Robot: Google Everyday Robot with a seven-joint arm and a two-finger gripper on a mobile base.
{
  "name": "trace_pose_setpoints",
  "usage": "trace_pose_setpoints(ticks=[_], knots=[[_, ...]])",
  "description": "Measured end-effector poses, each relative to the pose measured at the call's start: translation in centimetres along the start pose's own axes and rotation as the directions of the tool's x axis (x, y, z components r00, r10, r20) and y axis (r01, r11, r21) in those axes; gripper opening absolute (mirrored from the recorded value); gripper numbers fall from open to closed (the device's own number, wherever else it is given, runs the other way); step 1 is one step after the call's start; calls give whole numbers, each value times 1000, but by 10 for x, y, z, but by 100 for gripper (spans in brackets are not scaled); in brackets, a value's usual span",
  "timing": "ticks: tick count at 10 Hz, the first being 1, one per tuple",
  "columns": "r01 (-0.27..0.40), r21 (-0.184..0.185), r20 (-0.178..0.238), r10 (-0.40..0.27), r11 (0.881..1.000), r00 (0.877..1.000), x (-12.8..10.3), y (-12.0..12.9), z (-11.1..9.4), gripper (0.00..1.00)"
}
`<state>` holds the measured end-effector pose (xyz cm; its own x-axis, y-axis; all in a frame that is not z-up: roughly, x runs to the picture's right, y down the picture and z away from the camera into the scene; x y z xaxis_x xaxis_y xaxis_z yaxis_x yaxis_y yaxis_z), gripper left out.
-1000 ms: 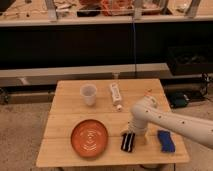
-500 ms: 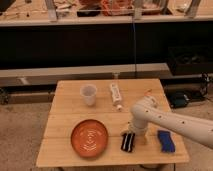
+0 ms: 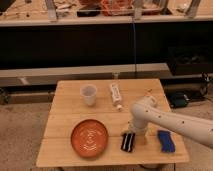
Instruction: Place the eraser in the ceramic cup
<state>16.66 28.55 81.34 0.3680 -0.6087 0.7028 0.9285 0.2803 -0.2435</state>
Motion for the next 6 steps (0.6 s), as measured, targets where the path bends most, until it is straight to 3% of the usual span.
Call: trace_pose_setpoints(ticks=[6], knots=[[11,-2,2,-11,1000,1000,0,0,0,80]])
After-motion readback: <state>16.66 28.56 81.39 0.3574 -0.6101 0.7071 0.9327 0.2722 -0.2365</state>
